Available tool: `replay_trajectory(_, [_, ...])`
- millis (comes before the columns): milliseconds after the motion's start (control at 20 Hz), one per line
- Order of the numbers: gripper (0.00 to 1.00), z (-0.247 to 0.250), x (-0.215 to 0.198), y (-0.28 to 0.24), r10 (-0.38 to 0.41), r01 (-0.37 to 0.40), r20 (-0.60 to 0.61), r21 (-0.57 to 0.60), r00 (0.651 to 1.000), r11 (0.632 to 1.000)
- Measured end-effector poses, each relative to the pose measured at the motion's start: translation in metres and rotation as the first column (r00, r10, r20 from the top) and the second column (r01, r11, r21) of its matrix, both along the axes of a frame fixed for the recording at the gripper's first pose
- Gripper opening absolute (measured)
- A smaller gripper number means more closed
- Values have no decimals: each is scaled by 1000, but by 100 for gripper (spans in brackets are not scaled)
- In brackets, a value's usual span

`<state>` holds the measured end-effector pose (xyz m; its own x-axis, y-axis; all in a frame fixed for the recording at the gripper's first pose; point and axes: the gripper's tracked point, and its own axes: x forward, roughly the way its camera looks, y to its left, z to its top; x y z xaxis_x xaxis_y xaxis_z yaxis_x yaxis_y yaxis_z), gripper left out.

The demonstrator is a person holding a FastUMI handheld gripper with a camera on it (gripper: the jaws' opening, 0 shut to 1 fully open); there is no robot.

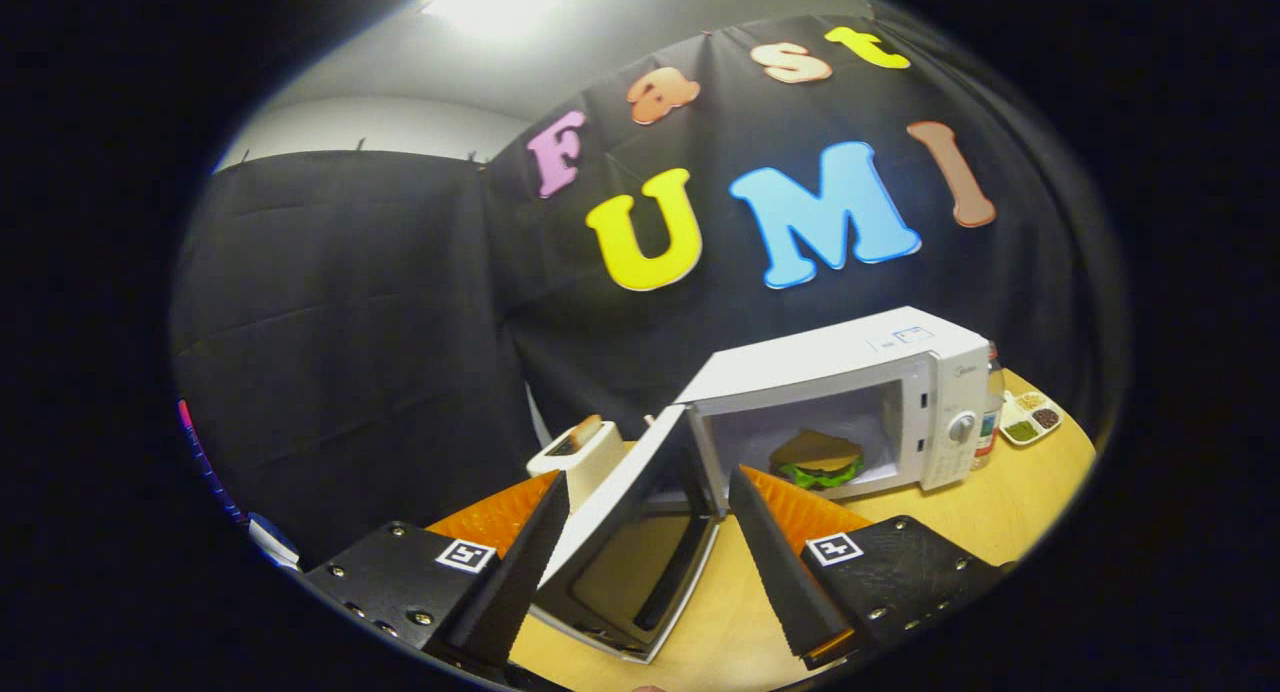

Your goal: Open the microwave, put the food inside, and close the microwave door.

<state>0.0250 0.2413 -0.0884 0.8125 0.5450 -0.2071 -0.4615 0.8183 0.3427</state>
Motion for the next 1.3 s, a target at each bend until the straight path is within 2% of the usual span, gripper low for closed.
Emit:
replay_trajectory(250, [97,14,-61,64,192,-189,79,-54,978,981])
replay_trajectory(450, [97,-2,-92,101,297,-293,55,-67,953,954])
replay_trajectory(600, [92,-26,-105,117,351,-348,15,-89,936,933])
replay_trajectory(650, [88,-38,-109,121,364,-363,-3,-99,931,927])
replay_trajectory(700, [76,-49,-111,123,371,-371,-21,-112,929,922])
replay_trajectory(850, [17,-77,-106,115,328,-333,-58,-157,943,930])
replay_trajectory(900, [12,-87,-106,116,334,-345,-93,-159,938,925])
replay_trajectory(1000, [12,-104,-103,114,338,-359,-139,-168,931,918])
replay_trajectory(1150, [12,-118,-94,102,332,-359,-159,-188,930,914])
replay_trajectory(1200, [6,-119,-94,101,339,-367,-165,-184,926,912])
replay_trajectory(1300, [6,-120,-92,99,348,-375,-155,-208,924,903])
